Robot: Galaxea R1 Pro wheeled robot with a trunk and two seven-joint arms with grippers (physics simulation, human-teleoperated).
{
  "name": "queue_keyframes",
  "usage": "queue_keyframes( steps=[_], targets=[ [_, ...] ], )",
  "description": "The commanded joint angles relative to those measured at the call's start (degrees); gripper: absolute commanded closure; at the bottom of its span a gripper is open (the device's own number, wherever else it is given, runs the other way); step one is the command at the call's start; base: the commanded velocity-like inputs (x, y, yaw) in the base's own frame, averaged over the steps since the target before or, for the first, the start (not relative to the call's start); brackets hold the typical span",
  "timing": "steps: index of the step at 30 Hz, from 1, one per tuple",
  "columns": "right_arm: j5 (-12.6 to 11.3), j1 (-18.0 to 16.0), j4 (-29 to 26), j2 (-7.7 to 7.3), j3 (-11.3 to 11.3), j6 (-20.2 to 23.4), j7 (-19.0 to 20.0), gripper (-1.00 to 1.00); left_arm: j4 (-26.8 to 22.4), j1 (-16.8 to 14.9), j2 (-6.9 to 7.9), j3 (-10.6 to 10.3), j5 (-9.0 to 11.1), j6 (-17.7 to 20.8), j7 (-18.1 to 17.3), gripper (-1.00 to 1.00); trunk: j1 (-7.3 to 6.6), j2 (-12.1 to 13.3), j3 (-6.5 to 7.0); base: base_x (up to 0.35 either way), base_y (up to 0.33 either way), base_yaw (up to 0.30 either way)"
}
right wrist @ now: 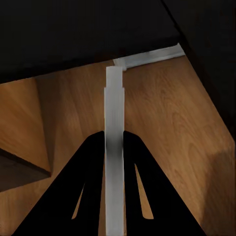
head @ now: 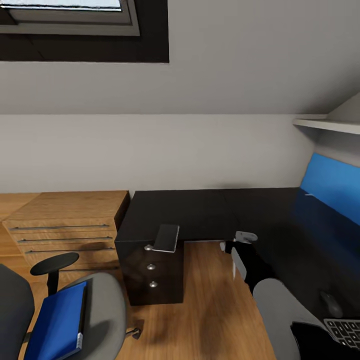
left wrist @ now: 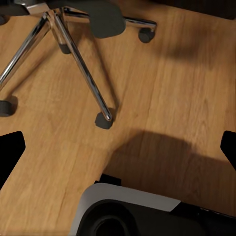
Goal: In the bedroom, organize the workspace by keeping the computer under the desk, ensuring the monitor is on the desk, placing the keyboard on the desk next to the monitor, placing the mouse on the desk next to the keyboard, moving the folder from the swivel chair onto the desk next to the mouse, stacking the notebook on top of the folder with the pen on top of the notebook, and positioning the swivel chair next to the desk.
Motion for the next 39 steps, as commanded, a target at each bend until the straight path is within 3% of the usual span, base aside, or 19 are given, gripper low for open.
queue_keyframes(
  steps=[1, 6, 13, 39],
  targets=[
    [0.0, 0.0, -1.8, 0.07, -0.3, 1.5, 0.0, 1.00, -0.1, 0.0, -0.05, 0.2, 0.5, 0.0, -0.5, -1.00, -0.22, 0.4, 0.13, 0.000, 0.000, 0.000],
    [-0.1, 0.0, -5.3, 0.14, -0.1, 3.4, 1.7, 1.00, -0.2, 0.0, -0.08, 0.2, 0.5, 0.0, -0.5, -1.00, -1.32, 2.4, 1.03, 0.000, 0.000, 0.000],
    [-0.1, 0.0, -4.2, 0.47, -0.1, 3.5, 6.7, 1.00, -0.2, 0.0, -0.03, 0.1, 0.5, -0.5, -0.9, -1.00, -1.32, 2.4, 1.03, 0.000, 0.000, 0.000],
    [-0.3, 0.1, -3.6, 0.51, -0.1, 3.3, 7.1, 1.00, -0.1, 0.0, 0.08, 0.1, 0.5, -0.5, -0.8, -1.00, -1.32, 2.4, 1.03, 0.068, -0.049, 0.000]
  ],
)
